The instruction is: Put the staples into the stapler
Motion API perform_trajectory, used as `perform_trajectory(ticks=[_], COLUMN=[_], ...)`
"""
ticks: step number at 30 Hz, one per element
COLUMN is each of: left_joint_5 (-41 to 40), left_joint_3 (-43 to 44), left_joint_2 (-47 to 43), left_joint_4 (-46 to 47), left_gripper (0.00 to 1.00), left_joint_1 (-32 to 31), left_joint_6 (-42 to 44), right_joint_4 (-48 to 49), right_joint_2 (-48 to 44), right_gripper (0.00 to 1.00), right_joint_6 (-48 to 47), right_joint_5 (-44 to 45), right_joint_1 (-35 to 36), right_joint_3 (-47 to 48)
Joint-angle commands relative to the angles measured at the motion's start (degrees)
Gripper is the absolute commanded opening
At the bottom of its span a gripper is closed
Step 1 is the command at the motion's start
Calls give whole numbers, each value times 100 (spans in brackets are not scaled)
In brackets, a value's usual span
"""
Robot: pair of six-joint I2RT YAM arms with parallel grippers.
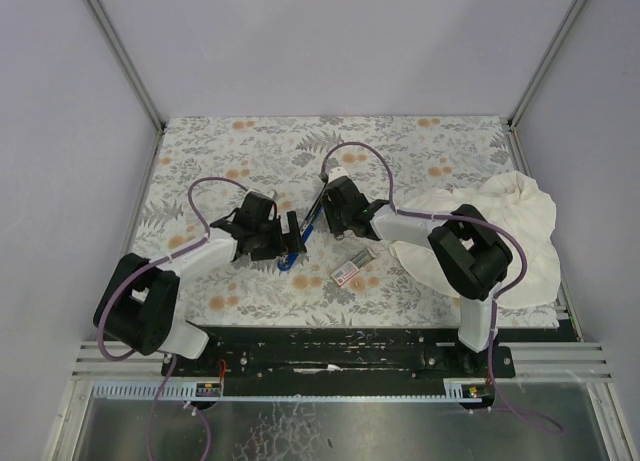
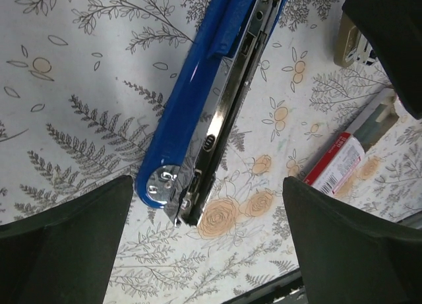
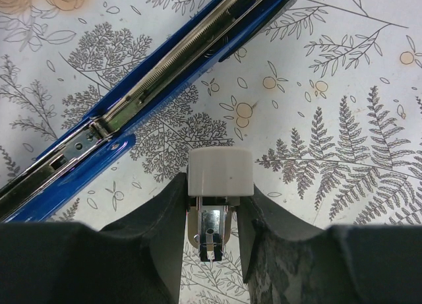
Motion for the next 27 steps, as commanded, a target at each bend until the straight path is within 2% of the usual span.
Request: perform_trajectory(ticks=[1, 7, 10, 14, 17, 22, 27], left_joint_5=[-65, 433, 655, 847, 964, 1161, 1171], left_joint_3=[88, 81, 40, -33, -65, -133, -37], left_joint_2=[282, 614, 738, 830, 894, 987, 1007], left_joint_4=[478, 605, 682, 786, 857, 1173, 1463], left_gripper=[95, 95, 95, 95, 95, 95, 95], left_joint_1=[47, 34, 26, -87, -246, -595, -957], left_joint_6=[290, 392, 405, 408, 377, 242, 137], right_joint_4=[34, -47, -83, -172, -225, -356, -634], right_joint_2=[93, 280, 349, 335, 171, -420, -1249], right_gripper=[1, 14, 27, 51, 62, 71, 76], right_joint_6=[-119, -73, -33, 60, 132, 243, 427], right_joint_5=[62, 40, 12, -51, -142, -342, -497], right_joint_1=[-58, -85, -95, -110, -141, -196, -317], right_joint_3=[367, 365, 366, 351, 282, 39, -356])
